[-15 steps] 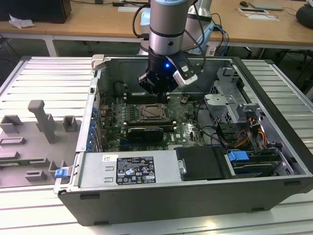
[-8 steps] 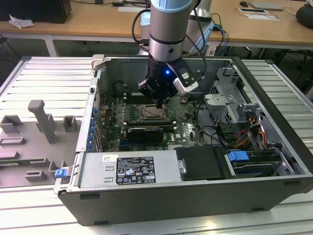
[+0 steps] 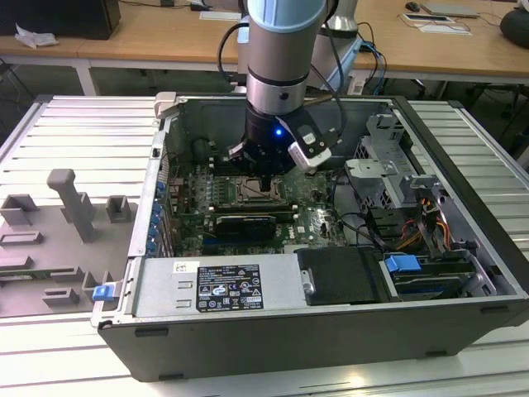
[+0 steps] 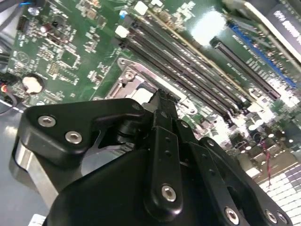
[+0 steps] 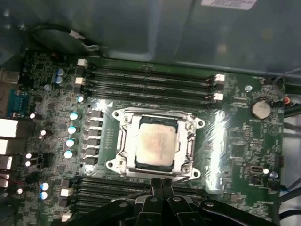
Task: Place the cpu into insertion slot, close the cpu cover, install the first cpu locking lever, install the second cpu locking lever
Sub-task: 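Install the second cpu locking lever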
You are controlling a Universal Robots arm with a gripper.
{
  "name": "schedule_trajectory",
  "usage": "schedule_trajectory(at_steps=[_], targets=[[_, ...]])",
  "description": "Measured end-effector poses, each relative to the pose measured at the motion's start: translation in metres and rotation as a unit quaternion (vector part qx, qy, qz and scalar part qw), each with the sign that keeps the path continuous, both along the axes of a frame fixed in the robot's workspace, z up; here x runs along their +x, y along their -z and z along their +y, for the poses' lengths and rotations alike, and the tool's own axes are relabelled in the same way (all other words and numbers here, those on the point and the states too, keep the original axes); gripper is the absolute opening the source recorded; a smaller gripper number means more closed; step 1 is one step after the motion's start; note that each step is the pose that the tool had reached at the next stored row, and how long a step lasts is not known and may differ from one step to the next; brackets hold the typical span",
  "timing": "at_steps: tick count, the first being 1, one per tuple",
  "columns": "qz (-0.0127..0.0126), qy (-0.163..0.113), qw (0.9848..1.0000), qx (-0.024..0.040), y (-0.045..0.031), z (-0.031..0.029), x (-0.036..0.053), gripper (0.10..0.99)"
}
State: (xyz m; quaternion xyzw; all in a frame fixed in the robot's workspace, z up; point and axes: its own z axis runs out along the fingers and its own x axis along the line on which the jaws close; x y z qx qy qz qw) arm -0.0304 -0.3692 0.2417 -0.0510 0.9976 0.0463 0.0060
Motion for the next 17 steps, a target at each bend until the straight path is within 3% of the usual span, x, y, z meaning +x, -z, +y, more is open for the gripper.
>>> schedule_trajectory(at_steps=[3, 7, 11, 14, 17], targets=[[0.0001, 0.0, 1.0, 0.0, 0.0018, -0.0031, -0.0136, 0.106], [0.0004, 0.0, 1.0, 0.0001, 0.0141, -0.0032, -0.0183, 0.106], [0.0003, 0.0, 1.0, 0.0095, 0.016, -0.0107, -0.0328, 0.106], [0.0004, 0.0, 0.9999, 0.0166, 0.0172, -0.0146, -0.0382, 0.106], [0.0003, 0.0, 0.9997, 0.0253, 0.0214, -0.0148, -0.039, 0.106]])
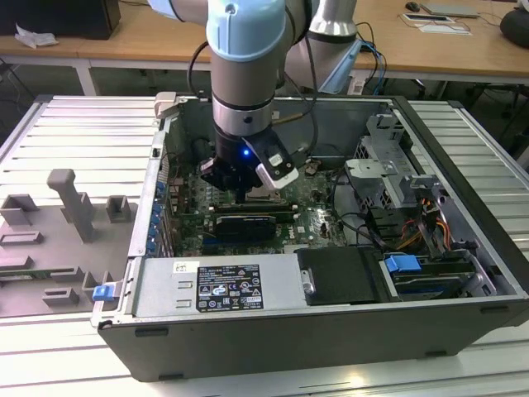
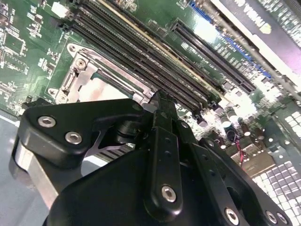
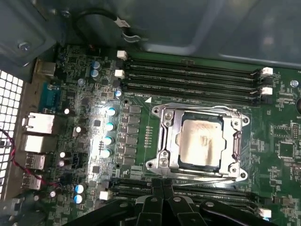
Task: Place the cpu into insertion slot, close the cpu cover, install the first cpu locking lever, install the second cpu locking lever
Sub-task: 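Install the second cpu locking lever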
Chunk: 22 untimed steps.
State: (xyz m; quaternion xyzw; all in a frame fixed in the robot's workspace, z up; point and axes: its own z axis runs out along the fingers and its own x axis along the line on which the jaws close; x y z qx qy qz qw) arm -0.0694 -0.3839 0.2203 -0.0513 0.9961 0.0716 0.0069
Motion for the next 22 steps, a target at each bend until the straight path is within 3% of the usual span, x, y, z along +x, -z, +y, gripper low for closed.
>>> schedule_trajectory(at_steps=[2, 5, 13, 22], targets=[[0.0, 0.0, 0.9999, 0.011, 0.0039, -0.0032, 0.0, 0.106], [0.0, 0.0, 0.9999, 0.0159, 0.0096, -0.0068, -0.0002, 0.106], [0.0, 0.0, 0.999, 0.045, 0.0176, -0.009, -0.0037, 0.106], [-0.0001, 0.0, 0.9978, 0.0659, 0.023, -0.0089, -0.0078, 0.106]])
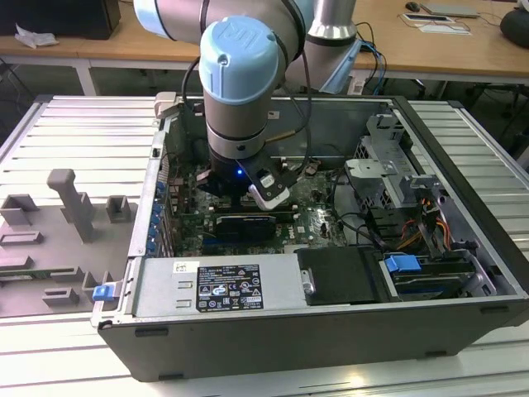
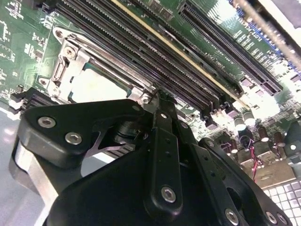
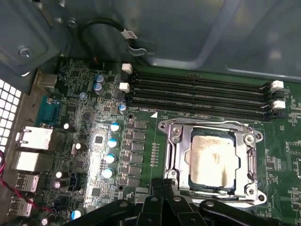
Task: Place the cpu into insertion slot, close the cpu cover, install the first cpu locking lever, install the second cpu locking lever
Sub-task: 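Install the second cpu locking lever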
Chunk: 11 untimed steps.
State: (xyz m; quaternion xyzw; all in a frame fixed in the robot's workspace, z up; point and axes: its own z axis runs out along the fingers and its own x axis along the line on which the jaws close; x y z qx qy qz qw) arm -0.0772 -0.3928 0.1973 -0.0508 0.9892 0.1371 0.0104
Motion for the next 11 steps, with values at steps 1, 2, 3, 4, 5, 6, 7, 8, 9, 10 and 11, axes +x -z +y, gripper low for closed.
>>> schedule_trajectory(at_steps=[1, 2, 3, 4, 5, 6, 7, 8, 9, 10, 11], targets=[[0.0001, 0.0, 1.0, 0.0004, 0.0006, -0.0001, -0.0002, 0.106], [0.0002, 0.0, 1.0, 0.0005, 0.001, -0.0002, -0.0004, 0.106], [0.0002, 0.0, 1.0, 0.0005, 0.0011, -0.0002, -0.0007, 0.106], [0.0002, 0.0, 1.0, 0.0006, 0.0011, -0.0002, -0.0008, 0.106], [0.0002, 0.0, 1.0, 0.0006, 0.0008, -0.0002, -0.0009, 0.106], [0.0001, 0.0, 1.0, 0.0007, 0.0002, -0.0002, -0.0009, 0.106], [0.0002, 0.0, 1.0, 0.0007, -0.0008, -0.0002, -0.001, 0.106], [0.0, 0.0, 1.0, 0.0009, -0.0016, -0.0001, -0.0011, 0.106], [0.0, 0.0, 1.0, 0.0009, -0.0019, -0.0001, -0.0011, 0.106], [0.0001, 0.0, 1.0, 0.0007, -0.0022, 0.0, -0.0011, 0.106], [0.0002, 0.0, 1.0, 0.0005, -0.0035, 0.0, -0.0012, 0.106]])
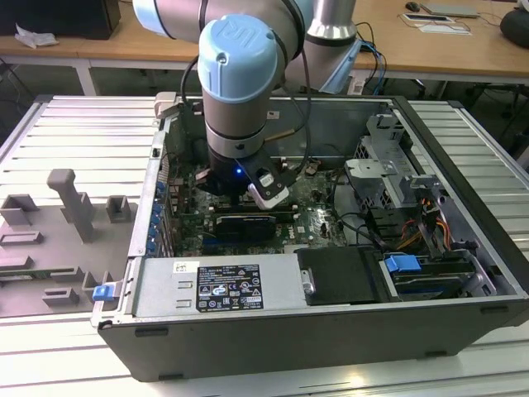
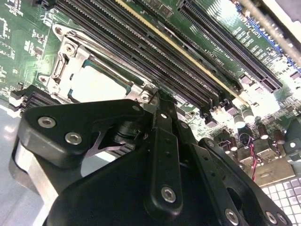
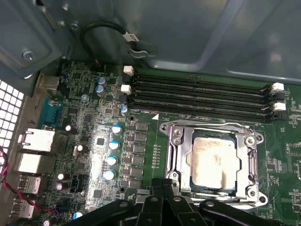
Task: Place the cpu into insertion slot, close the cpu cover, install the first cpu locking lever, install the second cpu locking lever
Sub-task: 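Install the second cpu locking lever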
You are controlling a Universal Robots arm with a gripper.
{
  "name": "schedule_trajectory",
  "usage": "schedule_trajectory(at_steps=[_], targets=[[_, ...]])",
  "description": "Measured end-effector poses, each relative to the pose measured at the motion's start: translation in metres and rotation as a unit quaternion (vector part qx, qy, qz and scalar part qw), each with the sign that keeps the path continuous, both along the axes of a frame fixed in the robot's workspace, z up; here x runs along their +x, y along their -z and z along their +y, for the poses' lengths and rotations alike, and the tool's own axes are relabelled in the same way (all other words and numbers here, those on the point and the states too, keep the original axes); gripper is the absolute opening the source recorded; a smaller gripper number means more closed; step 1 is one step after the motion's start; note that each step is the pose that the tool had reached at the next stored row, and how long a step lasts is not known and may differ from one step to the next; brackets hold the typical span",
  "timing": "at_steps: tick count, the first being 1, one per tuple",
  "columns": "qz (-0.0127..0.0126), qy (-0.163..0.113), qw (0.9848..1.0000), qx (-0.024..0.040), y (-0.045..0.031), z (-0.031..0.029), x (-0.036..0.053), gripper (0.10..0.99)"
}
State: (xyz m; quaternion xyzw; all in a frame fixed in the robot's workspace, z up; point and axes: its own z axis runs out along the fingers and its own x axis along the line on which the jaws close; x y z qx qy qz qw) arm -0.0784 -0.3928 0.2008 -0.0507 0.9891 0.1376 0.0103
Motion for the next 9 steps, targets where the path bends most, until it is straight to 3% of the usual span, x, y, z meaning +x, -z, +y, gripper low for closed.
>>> schedule_trajectory(at_steps=[9], targets=[[-0.0001, 0.0, 1.0, 0.0001, -0.0096, 0.0008, 0.0001, 0.106]])
